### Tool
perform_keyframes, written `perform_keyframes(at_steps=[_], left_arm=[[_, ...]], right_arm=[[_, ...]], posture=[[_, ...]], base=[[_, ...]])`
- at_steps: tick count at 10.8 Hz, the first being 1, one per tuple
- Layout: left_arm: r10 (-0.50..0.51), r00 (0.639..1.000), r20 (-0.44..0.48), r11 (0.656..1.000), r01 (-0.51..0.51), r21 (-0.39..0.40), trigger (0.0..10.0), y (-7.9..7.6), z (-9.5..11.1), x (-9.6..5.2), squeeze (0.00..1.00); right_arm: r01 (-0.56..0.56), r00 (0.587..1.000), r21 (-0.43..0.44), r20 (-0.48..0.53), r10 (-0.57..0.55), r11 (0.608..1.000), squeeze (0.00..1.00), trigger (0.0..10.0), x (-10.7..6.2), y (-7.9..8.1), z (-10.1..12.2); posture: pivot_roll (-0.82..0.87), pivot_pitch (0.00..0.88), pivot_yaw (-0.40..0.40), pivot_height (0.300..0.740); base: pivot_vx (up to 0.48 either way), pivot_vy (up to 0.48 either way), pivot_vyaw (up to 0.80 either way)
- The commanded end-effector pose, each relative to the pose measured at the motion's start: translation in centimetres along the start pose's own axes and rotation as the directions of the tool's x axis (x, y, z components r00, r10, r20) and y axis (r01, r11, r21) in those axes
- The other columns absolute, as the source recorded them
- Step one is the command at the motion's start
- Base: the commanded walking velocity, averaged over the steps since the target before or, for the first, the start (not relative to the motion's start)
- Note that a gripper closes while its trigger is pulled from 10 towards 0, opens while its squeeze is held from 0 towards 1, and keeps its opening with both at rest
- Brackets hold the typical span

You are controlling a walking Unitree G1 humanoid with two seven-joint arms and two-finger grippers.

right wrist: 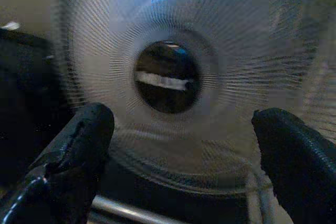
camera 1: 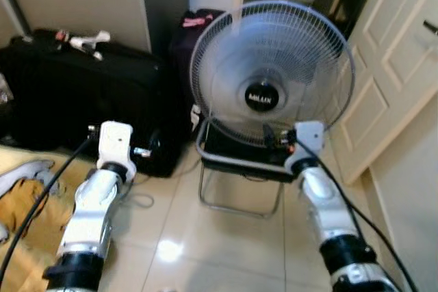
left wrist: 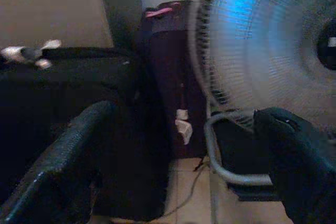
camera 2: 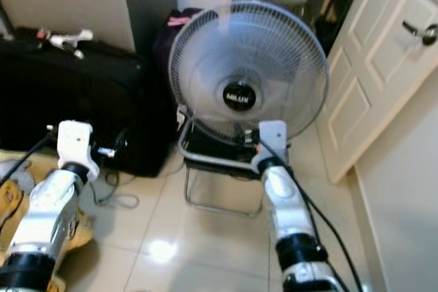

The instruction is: Clean up the room

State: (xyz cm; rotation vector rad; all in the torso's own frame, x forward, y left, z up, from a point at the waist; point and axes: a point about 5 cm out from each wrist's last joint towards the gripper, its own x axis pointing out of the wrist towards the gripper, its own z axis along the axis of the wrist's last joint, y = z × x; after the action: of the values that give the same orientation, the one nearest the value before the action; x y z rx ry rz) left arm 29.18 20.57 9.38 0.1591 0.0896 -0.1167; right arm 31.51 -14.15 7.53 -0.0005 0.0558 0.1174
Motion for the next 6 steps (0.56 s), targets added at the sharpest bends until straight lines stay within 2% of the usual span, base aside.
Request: perform_keyframes(at_steps=[1, 4, 6], left_arm=[[-0.033, 0.999, 0.012, 0.999, 0.033, -0.003, 10.0, -1.01, 0.33, 0.35, 0.00], [-0.035, 0.999, 0.014, 0.999, 0.035, 0.000, 10.0, -0.92, 0.37, 0.35, 0.00], [-0.023, 1.000, 0.013, 1.000, 0.023, 0.009, 10.0, -0.80, 0.39, 0.40, 0.00]], right_arm=[[0.046, 0.999, 0.009, -0.012, -0.046, 0.999, 0.00, 10.0, -0.24, -1.37, -0.22], [0.045, 0.999, 0.007, -0.013, -0.045, 0.999, 0.00, 10.0, -0.25, -1.32, -0.27], [0.029, 1.000, 0.003, -0.010, -0.029, 1.000, 0.00, 10.0, -0.21, -1.18, -0.24]], posture=[[-0.02, 0.000, -0.030, 0.740], [-0.02, 0.000, -0.030, 0.740], [-0.02, 0.000, -0.030, 0.740]], base=[[0.371, 0.000, -0.80], [0.371, 0.000, -0.73], [0.351, 0.000, 0.00]])
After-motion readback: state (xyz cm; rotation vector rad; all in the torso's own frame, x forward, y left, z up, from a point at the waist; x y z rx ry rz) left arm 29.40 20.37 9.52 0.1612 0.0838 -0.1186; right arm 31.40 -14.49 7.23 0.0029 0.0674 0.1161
